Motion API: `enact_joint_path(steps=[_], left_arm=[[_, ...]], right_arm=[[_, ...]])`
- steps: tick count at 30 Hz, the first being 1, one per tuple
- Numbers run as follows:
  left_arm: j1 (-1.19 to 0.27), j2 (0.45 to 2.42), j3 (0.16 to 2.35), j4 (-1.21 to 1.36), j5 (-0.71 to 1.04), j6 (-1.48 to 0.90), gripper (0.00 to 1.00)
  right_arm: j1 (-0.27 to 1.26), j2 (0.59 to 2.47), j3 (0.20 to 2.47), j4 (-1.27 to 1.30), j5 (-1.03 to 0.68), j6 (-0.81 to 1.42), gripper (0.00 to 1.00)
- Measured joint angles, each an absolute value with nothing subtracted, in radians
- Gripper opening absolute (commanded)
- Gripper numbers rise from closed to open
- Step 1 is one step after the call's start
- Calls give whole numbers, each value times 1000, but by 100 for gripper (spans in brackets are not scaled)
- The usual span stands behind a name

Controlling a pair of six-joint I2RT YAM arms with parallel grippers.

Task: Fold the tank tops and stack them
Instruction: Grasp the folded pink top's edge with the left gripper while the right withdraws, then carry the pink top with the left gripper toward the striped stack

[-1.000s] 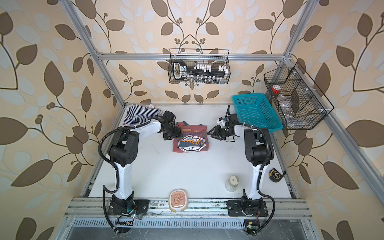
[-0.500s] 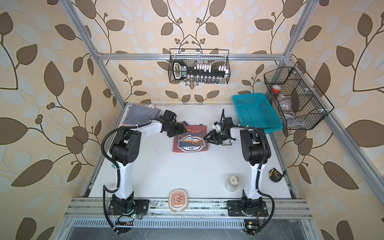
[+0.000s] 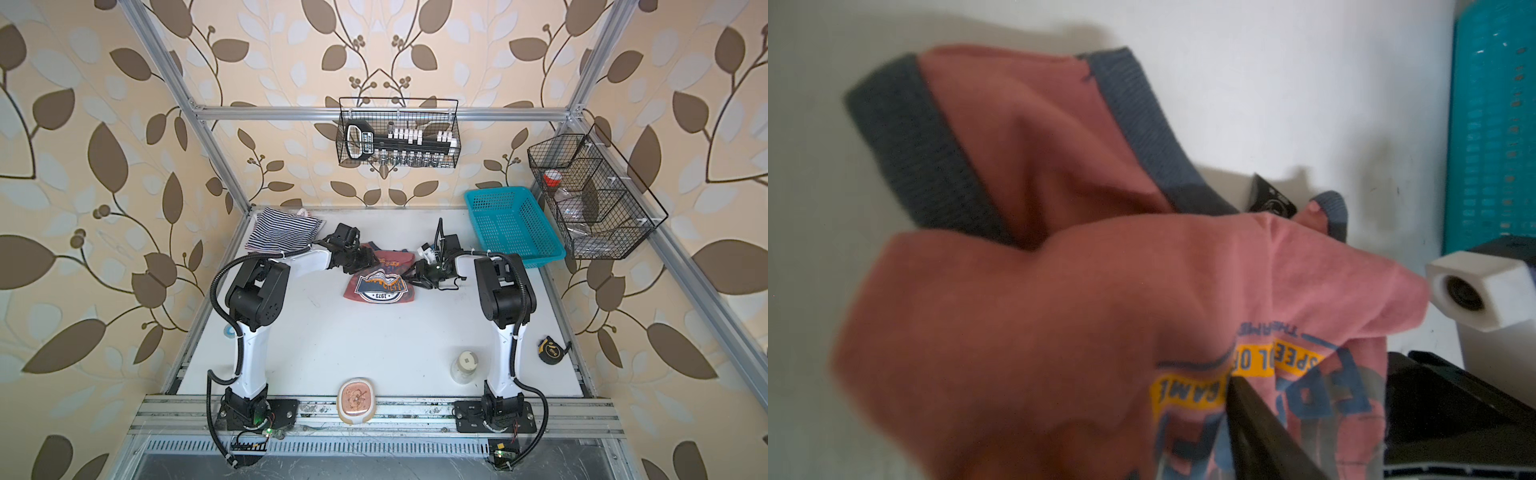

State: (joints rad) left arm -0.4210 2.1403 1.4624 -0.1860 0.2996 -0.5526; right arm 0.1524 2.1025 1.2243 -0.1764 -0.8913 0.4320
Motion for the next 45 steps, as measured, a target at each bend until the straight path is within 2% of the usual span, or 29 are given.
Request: enact_joint_path(steps=[4,6,11,15,20,25,31,45], left_arm=[[-430,2165,1509,-247,258,-574,22],[-436,2180,1538,-284,244,-582,1],[-446,2189,1580,-355,218,-589,0],[-453,2194,1654,-516,164,-577,0],[-461,2244,1849,-785,64,-514,0],[-456,2308,2109,-955,-16,-443,0],[-437,2338,2271,-1040,-87,-391,0],[-257,2339,2303,-1032,-127,-215,0]], right_arm=[[152,2103,1224,-172,-892,437,47],[150,2101,1222,-168,-893,441,47],[124,2041,1154,-160,-871,449,47],[54,1924,1056,-162,-857,466,47],[-14,1745,988,-156,-849,478,47],[-34,1644,952,-151,-849,478,47],[-42,1631,894,-157,-845,478,47],[-43,1631,829,-120,-840,494,47]])
